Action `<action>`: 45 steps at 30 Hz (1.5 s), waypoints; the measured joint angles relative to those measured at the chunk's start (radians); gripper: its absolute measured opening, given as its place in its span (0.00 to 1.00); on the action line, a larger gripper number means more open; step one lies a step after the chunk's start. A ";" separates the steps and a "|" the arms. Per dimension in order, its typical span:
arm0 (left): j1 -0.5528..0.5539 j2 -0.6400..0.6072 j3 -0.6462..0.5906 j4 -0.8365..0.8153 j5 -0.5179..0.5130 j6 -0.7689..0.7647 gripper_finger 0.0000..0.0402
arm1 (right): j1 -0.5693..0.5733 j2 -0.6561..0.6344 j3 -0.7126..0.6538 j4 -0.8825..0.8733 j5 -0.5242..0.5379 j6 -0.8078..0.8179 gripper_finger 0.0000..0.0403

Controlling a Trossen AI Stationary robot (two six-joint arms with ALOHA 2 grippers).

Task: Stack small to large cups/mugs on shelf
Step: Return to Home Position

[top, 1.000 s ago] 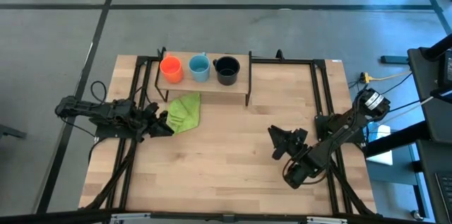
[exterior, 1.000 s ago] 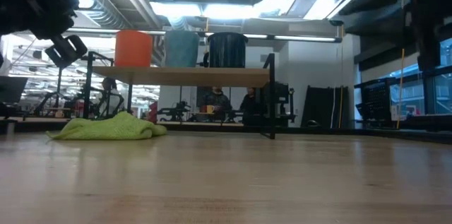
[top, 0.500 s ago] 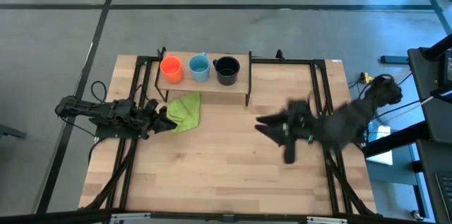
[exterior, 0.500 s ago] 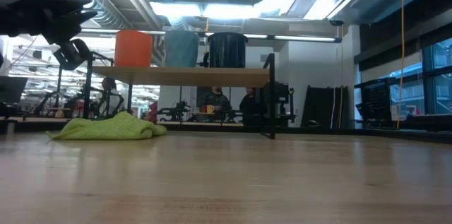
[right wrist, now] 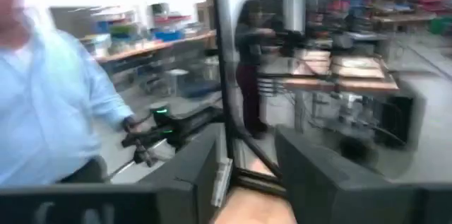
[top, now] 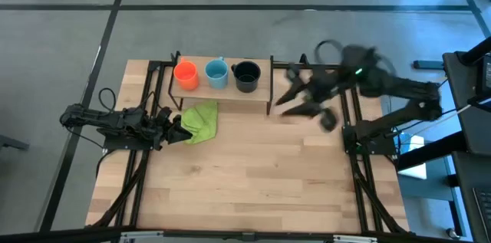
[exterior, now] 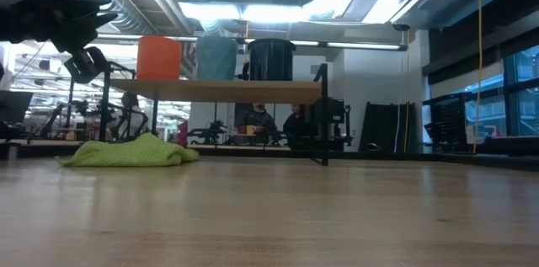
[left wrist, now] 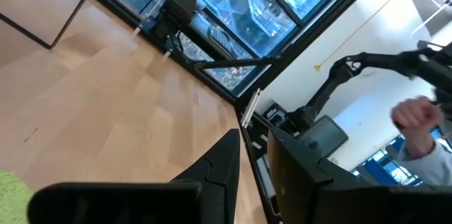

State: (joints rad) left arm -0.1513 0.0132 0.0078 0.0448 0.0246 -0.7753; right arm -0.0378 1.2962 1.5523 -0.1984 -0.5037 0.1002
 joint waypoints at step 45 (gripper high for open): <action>-0.001 0.002 0.000 -0.004 0.141 0.316 0.17 | 0.044 -1.022 -1.546 0.282 0.739 0.096 0.34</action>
State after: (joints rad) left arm -0.1524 0.0147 0.0078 0.0411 0.1652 -0.4598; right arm 0.0059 0.2741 0.0067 0.0840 0.2356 0.1963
